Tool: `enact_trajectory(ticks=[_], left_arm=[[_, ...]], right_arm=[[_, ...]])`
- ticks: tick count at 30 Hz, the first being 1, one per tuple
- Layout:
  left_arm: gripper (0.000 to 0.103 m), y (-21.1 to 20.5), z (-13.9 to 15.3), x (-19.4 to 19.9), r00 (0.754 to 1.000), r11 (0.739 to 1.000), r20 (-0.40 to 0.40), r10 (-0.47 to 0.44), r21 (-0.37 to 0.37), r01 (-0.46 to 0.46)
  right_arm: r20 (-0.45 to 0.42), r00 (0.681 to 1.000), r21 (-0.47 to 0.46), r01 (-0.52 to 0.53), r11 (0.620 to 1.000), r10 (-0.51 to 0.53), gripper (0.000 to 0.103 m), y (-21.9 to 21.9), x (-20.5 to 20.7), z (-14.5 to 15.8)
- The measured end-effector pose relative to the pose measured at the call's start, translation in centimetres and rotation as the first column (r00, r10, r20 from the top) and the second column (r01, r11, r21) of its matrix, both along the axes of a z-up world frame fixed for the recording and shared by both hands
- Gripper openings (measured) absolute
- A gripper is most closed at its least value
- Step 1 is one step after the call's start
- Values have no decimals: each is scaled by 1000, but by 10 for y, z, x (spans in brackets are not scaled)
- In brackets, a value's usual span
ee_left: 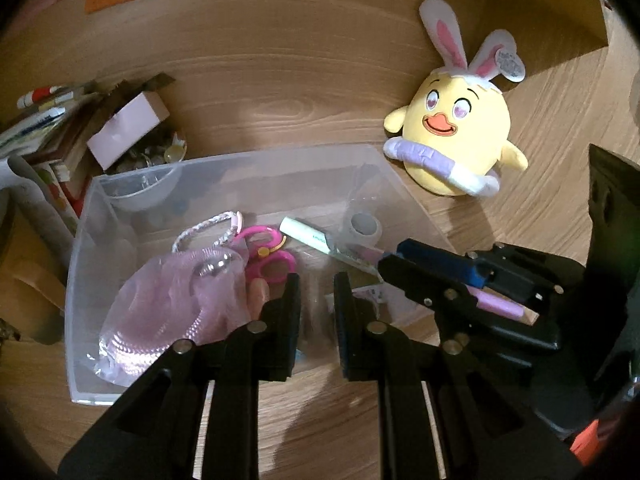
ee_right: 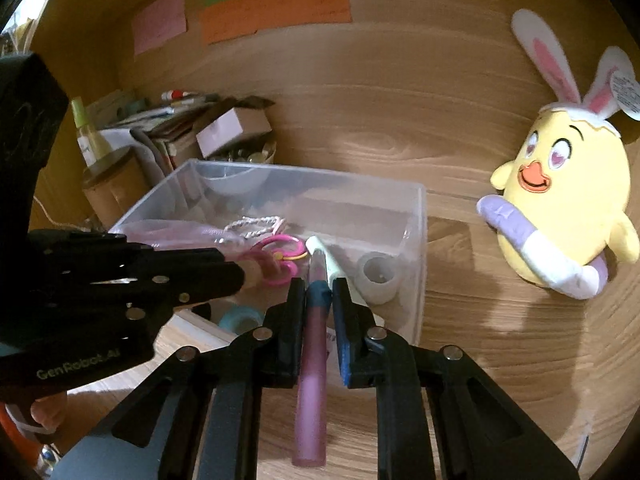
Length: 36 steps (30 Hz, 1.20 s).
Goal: Organize objects
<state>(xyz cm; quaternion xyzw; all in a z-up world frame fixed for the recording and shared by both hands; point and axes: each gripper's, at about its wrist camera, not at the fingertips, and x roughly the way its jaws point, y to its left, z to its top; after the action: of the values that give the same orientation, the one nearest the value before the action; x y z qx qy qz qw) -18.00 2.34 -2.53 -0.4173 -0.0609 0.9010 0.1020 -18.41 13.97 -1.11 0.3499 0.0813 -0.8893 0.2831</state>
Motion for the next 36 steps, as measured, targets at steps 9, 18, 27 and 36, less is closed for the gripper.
enact_trajectory(ticks=[9,18,27,36], left_arm=[[25,-3,18,23,997,1000,-73,-7,-12,6],[64,-13,44,69,978,998,-204,31,-42,-41],[93,-34,38,109,963,992,-253,91,-65,-111],[94,-46,12,124,971,988,-204,123,-66,-139]], right_arm=[[-43,999,-10,-13,1000,13,22,6,21,20],[-103,994,-32,-35,999,32,41,15,56,35],[-176,984,-51,-35,998,25,79,22,95,40],[-164,986,-71,4,997,-16,87,35,112,30]])
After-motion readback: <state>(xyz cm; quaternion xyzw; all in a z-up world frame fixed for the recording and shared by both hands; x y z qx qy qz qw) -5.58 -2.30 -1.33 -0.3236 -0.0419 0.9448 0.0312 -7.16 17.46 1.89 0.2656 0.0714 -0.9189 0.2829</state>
